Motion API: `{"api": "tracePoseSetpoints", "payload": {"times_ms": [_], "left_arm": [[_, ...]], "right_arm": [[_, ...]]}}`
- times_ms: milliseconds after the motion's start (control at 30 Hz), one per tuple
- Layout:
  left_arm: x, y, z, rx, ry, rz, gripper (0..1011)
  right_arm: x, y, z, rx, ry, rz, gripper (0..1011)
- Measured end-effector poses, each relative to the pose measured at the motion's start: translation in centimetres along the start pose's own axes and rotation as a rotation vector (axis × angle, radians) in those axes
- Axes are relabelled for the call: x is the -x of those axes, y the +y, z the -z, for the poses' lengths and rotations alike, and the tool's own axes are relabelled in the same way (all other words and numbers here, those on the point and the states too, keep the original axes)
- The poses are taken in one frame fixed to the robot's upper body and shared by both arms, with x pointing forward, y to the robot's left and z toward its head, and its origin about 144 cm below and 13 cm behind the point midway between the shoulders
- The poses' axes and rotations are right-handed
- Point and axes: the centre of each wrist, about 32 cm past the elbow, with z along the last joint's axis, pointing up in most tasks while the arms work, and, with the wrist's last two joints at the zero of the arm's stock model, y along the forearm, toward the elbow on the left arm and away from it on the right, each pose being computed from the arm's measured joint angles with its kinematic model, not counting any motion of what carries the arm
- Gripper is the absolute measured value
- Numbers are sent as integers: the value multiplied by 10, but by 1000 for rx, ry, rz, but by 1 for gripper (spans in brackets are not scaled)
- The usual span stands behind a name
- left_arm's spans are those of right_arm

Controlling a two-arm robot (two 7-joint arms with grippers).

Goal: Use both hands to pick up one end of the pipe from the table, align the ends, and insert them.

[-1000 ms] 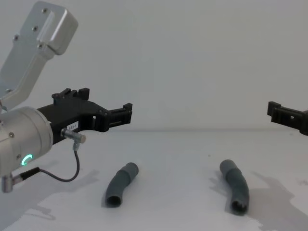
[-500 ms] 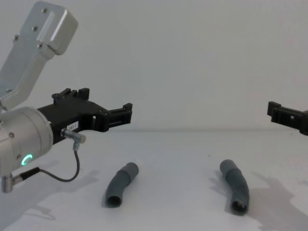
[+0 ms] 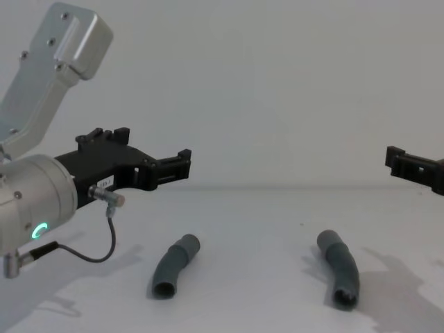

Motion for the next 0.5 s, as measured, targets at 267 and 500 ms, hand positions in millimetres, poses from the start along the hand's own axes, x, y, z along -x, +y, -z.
{"api": "tracePoseSetpoints", "payload": {"times_ms": [267, 500], "left_arm": [[3, -7, 2, -27, 23, 42, 1001], [7, -13, 3, -81, 60, 78, 1001]], "right_arm": [[0, 0, 0, 0, 0, 0, 1004], [0, 0, 0, 0, 0, 0, 1004]]}}
